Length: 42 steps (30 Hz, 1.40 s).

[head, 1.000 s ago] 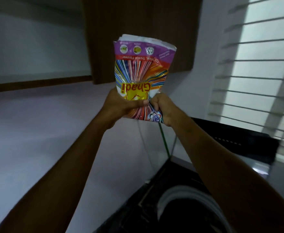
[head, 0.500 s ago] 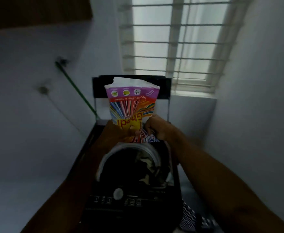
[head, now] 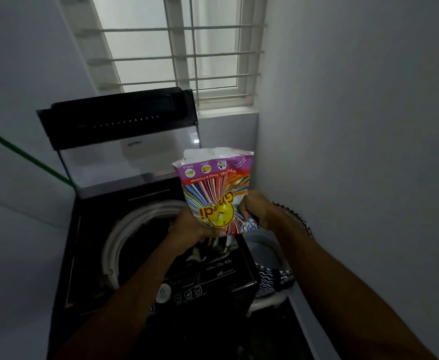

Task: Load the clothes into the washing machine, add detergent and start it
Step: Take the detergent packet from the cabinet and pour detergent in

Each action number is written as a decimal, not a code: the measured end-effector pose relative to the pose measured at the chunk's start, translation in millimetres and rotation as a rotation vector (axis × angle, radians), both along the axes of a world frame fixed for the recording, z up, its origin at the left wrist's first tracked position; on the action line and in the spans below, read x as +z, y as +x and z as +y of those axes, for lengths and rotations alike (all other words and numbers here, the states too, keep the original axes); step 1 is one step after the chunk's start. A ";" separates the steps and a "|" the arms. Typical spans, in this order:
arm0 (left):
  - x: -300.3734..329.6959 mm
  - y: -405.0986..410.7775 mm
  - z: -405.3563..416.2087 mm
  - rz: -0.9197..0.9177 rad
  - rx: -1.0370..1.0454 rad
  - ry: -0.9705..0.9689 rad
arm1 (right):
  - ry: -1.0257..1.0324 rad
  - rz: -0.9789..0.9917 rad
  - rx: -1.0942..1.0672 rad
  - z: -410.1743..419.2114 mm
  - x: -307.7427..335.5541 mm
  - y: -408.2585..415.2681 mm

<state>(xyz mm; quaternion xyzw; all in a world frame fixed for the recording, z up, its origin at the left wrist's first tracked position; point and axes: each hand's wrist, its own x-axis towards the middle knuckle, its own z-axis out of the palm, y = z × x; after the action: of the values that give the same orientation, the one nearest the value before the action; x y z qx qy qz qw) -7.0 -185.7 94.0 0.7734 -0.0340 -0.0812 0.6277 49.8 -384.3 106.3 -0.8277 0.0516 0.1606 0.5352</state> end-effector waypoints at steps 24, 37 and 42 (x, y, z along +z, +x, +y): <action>-6.2 30.5 8.0 0.053 -0.274 -0.037 | 1.148 0.135 -0.513 -21.7 -83.4 -64.9; -1.0 74.6 -25.4 -0.068 -0.190 0.507 | 0.951 0.157 -0.551 -68.0 -109.6 -50.1; -10.2 77.5 -33.5 -0.063 -0.191 0.502 | 0.961 0.189 -0.570 -76.9 -113.5 -49.8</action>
<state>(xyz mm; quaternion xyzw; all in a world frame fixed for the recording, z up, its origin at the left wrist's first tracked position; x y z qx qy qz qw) 70.5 -219.2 83.7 0.9003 -0.1051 -0.1216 0.4046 0.0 -461.1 -7.2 -0.4266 0.2419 0.0885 0.8670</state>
